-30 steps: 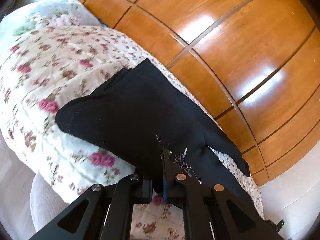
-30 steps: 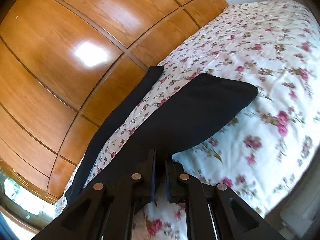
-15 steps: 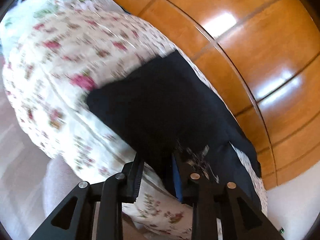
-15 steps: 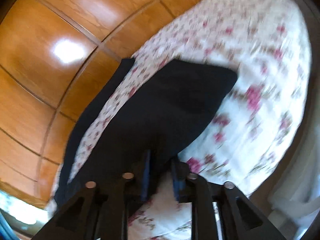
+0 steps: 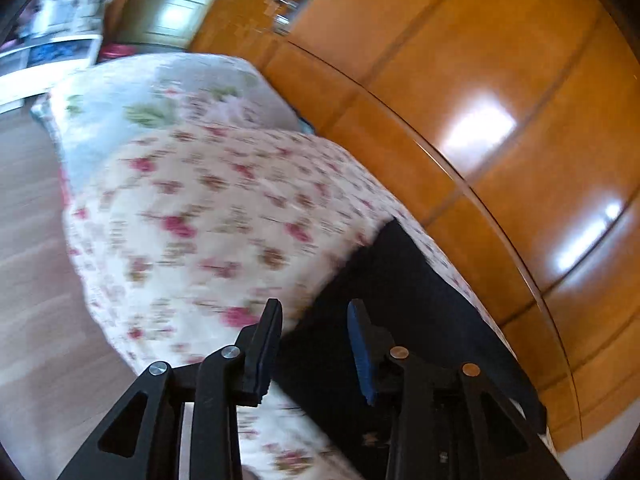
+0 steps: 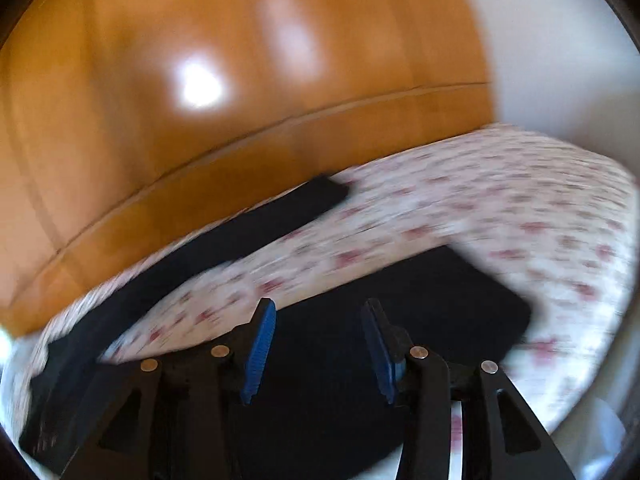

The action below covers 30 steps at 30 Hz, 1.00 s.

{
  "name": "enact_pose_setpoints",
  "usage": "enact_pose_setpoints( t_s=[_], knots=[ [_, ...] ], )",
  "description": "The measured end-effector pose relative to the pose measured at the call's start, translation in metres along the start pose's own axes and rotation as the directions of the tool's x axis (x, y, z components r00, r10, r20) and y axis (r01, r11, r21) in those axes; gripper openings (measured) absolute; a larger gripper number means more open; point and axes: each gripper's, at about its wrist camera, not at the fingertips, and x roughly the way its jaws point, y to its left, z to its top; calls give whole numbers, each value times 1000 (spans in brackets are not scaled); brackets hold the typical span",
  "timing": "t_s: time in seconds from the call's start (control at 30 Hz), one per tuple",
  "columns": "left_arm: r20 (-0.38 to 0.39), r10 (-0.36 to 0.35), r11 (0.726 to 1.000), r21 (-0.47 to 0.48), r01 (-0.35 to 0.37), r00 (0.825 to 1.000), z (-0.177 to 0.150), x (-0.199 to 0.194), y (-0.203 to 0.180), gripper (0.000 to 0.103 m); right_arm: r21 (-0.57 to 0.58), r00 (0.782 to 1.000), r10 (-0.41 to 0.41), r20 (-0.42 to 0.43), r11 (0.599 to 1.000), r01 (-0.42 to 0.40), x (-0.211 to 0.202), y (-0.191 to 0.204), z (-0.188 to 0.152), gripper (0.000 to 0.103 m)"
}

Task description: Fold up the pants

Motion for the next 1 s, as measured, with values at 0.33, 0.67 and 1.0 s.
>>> enact_pose_setpoints(
  t_s=[0.33, 0.67, 1.0],
  knots=[
    [-191, -96, 976, 174, 130, 977, 21, 87, -89, 44, -185, 961, 184, -208, 957, -223, 85, 130, -21, 46],
    [-195, -11, 986, 163, 43, 981, 64, 186, -115, 53, -155, 943, 178, -281, 961, -228, 123, 141, -35, 46],
    [-165, 123, 964, 255, -78, 979, 85, 260, -129, 53, -128, 940, 196, -278, 963, -239, 122, 136, -36, 47]
  ],
)
